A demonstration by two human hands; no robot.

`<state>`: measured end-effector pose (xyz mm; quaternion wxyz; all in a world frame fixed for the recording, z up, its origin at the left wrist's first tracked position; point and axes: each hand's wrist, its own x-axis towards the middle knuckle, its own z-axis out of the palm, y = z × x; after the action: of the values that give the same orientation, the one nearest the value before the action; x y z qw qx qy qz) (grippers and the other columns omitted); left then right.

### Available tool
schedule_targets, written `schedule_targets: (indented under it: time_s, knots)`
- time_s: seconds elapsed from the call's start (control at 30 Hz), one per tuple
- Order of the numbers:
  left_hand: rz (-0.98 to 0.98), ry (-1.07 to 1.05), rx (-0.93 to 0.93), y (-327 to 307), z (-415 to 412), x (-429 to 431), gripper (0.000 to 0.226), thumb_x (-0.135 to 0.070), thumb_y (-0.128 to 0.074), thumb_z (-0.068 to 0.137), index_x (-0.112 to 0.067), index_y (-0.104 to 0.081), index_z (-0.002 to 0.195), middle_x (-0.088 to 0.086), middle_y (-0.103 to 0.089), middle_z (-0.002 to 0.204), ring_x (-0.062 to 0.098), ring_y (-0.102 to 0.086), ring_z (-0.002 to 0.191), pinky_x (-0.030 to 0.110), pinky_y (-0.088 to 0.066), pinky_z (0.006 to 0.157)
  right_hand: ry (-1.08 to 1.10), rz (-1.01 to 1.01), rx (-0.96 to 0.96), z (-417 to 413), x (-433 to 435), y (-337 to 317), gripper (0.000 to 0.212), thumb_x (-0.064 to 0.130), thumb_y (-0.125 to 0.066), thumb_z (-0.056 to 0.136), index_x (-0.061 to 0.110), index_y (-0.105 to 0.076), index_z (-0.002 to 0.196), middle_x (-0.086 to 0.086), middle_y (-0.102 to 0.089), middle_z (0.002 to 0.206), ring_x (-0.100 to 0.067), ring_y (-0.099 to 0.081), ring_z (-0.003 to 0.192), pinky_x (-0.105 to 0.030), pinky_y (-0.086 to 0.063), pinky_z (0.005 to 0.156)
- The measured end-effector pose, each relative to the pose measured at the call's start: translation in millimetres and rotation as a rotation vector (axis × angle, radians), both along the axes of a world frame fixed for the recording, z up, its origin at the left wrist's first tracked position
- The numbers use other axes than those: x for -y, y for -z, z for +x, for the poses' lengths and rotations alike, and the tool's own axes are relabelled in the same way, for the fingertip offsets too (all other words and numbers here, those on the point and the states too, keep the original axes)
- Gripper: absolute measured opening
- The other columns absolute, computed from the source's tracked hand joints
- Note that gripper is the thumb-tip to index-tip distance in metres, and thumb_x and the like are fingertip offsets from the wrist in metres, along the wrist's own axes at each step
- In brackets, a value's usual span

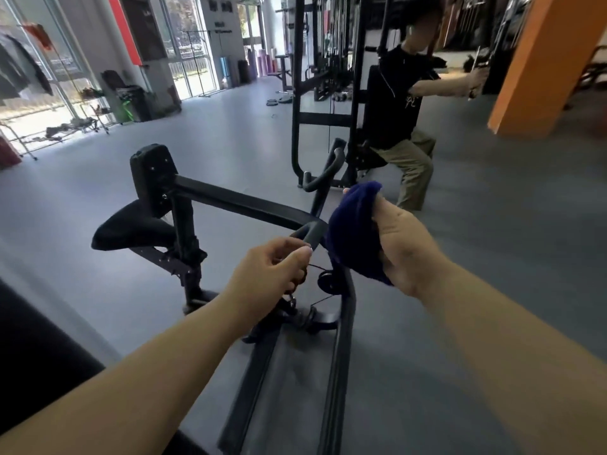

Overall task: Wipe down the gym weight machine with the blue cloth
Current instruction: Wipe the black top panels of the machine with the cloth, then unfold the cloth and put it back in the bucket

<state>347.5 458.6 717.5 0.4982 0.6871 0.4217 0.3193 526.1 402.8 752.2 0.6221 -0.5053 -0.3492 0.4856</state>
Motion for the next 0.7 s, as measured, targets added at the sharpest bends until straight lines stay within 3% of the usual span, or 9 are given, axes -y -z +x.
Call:
schedule_targets:
  time_s: [0.1, 0.17, 0.27, 0.37, 0.43, 0.5, 0.6, 0.63, 0.7]
  knots:
    - [-0.126, 0.015, 0.050, 0.4, 7.3, 7.1, 0.027, -0.033, -0.057, 0.097, -0.023, -0.062, 0.123, -0.004, -0.070, 0.108, 0.012, -0.066, 0.095, 0.028, -0.054, 0.081, -0.025, -0.030, -0.125, 5.5, 14.8, 1.7, 0.040, 0.048, -0.040, 0.101, 0.024, -0.071, 0.107, -0.005, -0.075, 0.100, -0.023, -0.072, 0.090, -0.043, -0.059, 0.080]
    - [-0.308, 0.041, 0.142, -4.6, 8.3, 14.1, 0.033, -0.040, -0.052, 0.098, -0.018, -0.061, 0.121, 0.001, -0.071, 0.102, 0.012, -0.067, 0.090, 0.024, -0.051, 0.076, -0.018, -0.040, -0.174, 2.5, 23.4, 0.2, 0.041, 0.037, -0.034, 0.103, 0.021, -0.070, 0.115, -0.008, -0.071, 0.100, -0.026, -0.066, 0.095, -0.046, -0.053, 0.092]
    - [-0.498, 0.185, 0.088, -6.0, 3.4, 22.4, 0.041, -0.055, -0.053, 0.093, -0.020, -0.066, 0.109, -0.001, -0.074, 0.094, 0.011, -0.070, 0.089, 0.032, -0.048, 0.087, -0.082, -0.032, -0.217, -7.5, 42.7, -4.4, 0.045, 0.045, -0.039, 0.097, 0.021, -0.065, 0.124, -0.004, -0.071, 0.094, -0.022, -0.067, 0.088, -0.040, -0.054, 0.084]
    - [-0.389, 0.295, 0.064, -1.2, -0.4, 29.3, 0.021, -0.037, -0.058, 0.095, -0.019, -0.069, 0.093, -0.003, -0.074, 0.088, 0.011, -0.069, 0.084, 0.033, -0.048, 0.089, -0.078, -0.047, -0.062, -14.5, 64.8, -6.6, 0.037, 0.032, -0.062, 0.087, 0.021, -0.063, 0.123, -0.006, -0.073, 0.103, -0.021, -0.072, 0.088, -0.035, -0.056, 0.073]
    - [-0.265, 0.270, 0.102, -5.6, -1.0, 32.2, 0.020, -0.025, -0.056, 0.098, -0.018, -0.061, 0.080, -0.005, -0.066, 0.071, 0.015, -0.061, 0.070, 0.028, -0.049, 0.070, 0.019, -0.078, 0.073, -20.6, 79.6, -4.5, 0.037, 0.001, -0.062, 0.088, 0.011, -0.060, 0.123, -0.015, -0.069, 0.112, -0.031, -0.070, 0.097, -0.039, -0.059, 0.075]
    - [-0.142, 0.227, 0.087, -7.2, 0.9, 36.4, 0.026, -0.021, -0.052, 0.100, -0.018, -0.053, 0.075, -0.001, -0.059, 0.069, 0.015, -0.054, 0.069, 0.025, -0.044, 0.057, 0.147, -0.089, 0.192, -31.4, 99.2, -0.5, 0.032, -0.011, -0.055, 0.090, 0.006, -0.061, 0.116, -0.017, -0.069, 0.111, -0.034, -0.068, 0.101, -0.042, -0.058, 0.084]
    - [0.000, 0.323, 0.107, -2.1, 2.6, 59.3, 0.021, -0.027, -0.056, 0.097, -0.021, -0.052, 0.078, -0.003, -0.057, 0.076, 0.011, -0.052, 0.071, 0.026, -0.041, 0.063, 0.284, -0.060, 0.311, -55.4, 139.2, 10.8, 0.026, -0.008, -0.051, 0.095, 0.012, -0.066, 0.101, -0.008, -0.070, 0.097, -0.022, -0.068, 0.091, -0.035, -0.058, 0.084]
    - [0.011, 0.400, 0.128, 1.2, 0.5, 70.5, 0.016, -0.035, -0.062, 0.093, -0.023, -0.055, 0.085, -0.004, -0.061, 0.084, 0.011, -0.056, 0.077, 0.025, -0.045, 0.069, 0.325, -0.058, 0.368, -64.8, 153.5, 13.1, 0.025, -0.005, -0.052, 0.096, 0.014, -0.067, 0.098, -0.008, -0.070, 0.096, -0.021, -0.067, 0.090, -0.033, -0.057, 0.081]
    - [0.064, 0.554, 0.085, 8.7, -5.0, 92.2, 0.032, -0.048, -0.072, 0.082, -0.032, -0.058, 0.105, -0.006, -0.060, 0.112, 0.009, -0.057, 0.105, 0.026, -0.046, 0.086, 0.394, -0.065, 0.424, -82.4, 182.9, 13.4, 0.021, 0.000, -0.055, 0.097, 0.016, -0.069, 0.097, -0.011, -0.071, 0.098, -0.022, -0.068, 0.090, -0.032, -0.057, 0.078]
